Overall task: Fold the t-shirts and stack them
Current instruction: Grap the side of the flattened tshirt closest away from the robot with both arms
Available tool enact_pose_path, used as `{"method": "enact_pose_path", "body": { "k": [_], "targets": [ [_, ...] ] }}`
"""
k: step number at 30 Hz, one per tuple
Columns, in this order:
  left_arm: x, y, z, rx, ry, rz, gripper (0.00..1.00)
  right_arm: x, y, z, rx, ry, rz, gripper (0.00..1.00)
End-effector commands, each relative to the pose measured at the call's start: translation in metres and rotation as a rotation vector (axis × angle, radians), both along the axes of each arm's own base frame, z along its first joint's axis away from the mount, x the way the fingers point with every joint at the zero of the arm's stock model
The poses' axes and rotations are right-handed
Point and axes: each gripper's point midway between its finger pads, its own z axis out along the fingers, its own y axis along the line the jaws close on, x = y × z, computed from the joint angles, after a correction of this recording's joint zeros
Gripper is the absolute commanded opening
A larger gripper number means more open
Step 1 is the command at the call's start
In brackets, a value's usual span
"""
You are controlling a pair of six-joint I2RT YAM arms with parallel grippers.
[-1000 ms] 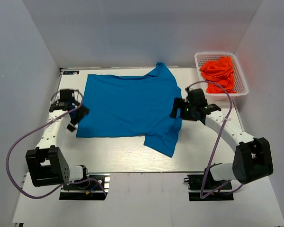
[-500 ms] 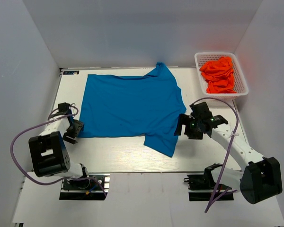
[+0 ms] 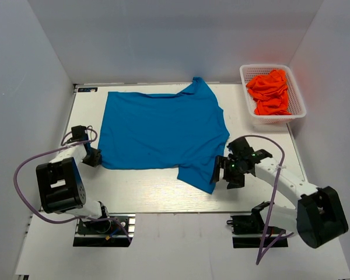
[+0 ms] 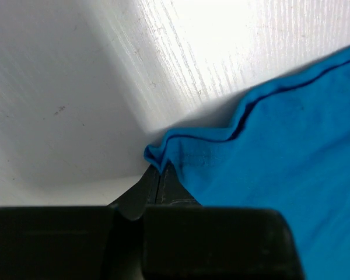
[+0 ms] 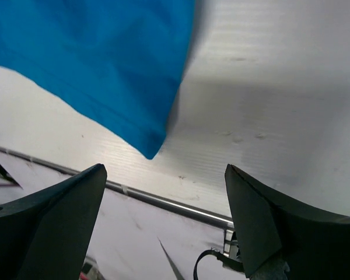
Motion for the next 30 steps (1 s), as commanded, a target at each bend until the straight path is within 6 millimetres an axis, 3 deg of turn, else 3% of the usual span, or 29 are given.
{"method": "enact_pose_path", "body": {
  "k": [1, 6, 8, 11, 14, 15, 19, 20, 25, 28, 29, 30],
  "targets": [
    [-0.023, -0.008, -0.019, -0.031, 0.076, 0.000, 0.00, -0.008, 0.021, -0.002, 0.058, 0.045, 0.050, 0.88],
    [-0.022, -0.010, -0.009, -0.033, 0.037, -0.005, 0.00, -0.025, 0.038, -0.021, 0.077, 0.124, 0.113, 0.78],
    [-0.024, -0.009, -0.006, -0.024, 0.038, -0.002, 0.00, -0.022, 0.042, -0.027, 0.076, 0.128, 0.114, 0.65],
    [-0.021, -0.010, -0.002, -0.037, 0.024, 0.006, 0.00, -0.026, 0.046, -0.034, 0.070, 0.157, 0.137, 0.55],
    [-0.016, -0.009, 0.003, -0.032, 0.021, -0.002, 0.00, -0.029, 0.044, -0.042, 0.046, 0.170, 0.143, 0.32],
    [-0.015, -0.008, 0.003, -0.033, 0.027, -0.002, 0.00, -0.030, 0.042, -0.044, 0.036, 0.176, 0.132, 0.19],
    [-0.015, -0.010, 0.001, -0.042, 0.023, -0.006, 0.00, -0.030, 0.032, -0.052, -0.021, 0.181, 0.067, 0.10],
    [-0.013, -0.010, 0.002, -0.040, 0.014, -0.006, 0.00, -0.028, 0.031, -0.052, -0.030, 0.176, 0.064, 0.00],
    [-0.023, -0.012, -0.002, -0.050, 0.050, -0.005, 0.00, -0.017, 0.031, -0.038, -0.032, 0.101, 0.068, 0.00],
    [-0.037, -0.016, -0.002, -0.060, 0.090, -0.005, 0.00, -0.026, 0.038, -0.016, 0.067, 0.051, 0.103, 0.00],
    [-0.044, -0.021, -0.006, -0.084, 0.111, -0.010, 0.00, -0.041, 0.034, -0.018, 0.072, 0.097, 0.105, 0.00],
    [-0.045, -0.023, -0.001, -0.091, 0.097, -0.013, 0.00, -0.043, 0.036, -0.003, 0.118, 0.053, 0.109, 0.00]
  ]
}}
